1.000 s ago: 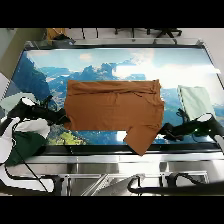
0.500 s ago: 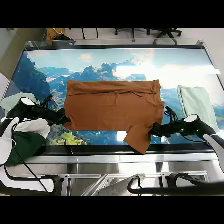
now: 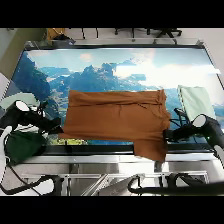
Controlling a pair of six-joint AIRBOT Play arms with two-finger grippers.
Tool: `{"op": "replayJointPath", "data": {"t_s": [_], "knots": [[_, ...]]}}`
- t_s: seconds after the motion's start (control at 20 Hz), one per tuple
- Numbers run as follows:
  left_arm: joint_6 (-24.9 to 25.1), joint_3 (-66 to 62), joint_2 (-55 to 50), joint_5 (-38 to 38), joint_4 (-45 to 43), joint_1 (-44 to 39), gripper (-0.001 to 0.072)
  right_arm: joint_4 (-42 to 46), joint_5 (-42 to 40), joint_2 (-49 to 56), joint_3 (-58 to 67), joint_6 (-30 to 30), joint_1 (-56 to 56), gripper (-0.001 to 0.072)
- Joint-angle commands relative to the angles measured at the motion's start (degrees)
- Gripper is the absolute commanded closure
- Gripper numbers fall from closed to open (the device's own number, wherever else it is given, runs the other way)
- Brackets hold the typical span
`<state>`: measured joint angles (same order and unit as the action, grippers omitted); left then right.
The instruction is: Fold the shirts.
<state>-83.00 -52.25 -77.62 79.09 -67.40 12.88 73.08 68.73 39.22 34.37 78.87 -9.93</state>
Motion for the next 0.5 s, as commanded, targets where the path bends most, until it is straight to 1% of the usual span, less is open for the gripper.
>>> {"op": "replayJointPath", "data": {"t_s": [0.0, 0.1, 0.2, 0.3, 0.45], "knots": [[-1.0, 4.3, 4.0, -0.2, -1.0, -0.1, 0.0694, 2.4, -1.2, -6.0, 1.0, -1.1, 0.0, 0.0698], [-0.9, 1.2, 5.0, -0.4, 2.1, -0.2, 0.0694, 2.1, -4.5, -5.6, 3.5, -4.2, 0.0, 0.0699], [-1.4, -4.7, 4.9, -1.4, 3.0, -0.2, 0.0695, -0.8, -8.8, -3.4, 7.5, -7.8, 0.1, 0.0698], [-3.5, -11.5, 2.5, -1.9, 3.0, -1.5, 0.0694, -5.8, -13.0, 1.7, 12.4, -12.3, 0.1, 0.0698], [-4.4, -21.9, -4.6, -3.1, 2.9, -5.0, 0.0694, -14.3, -18.4, 13.0, 21.0, -19.5, 0.1, 0.0698]]}}
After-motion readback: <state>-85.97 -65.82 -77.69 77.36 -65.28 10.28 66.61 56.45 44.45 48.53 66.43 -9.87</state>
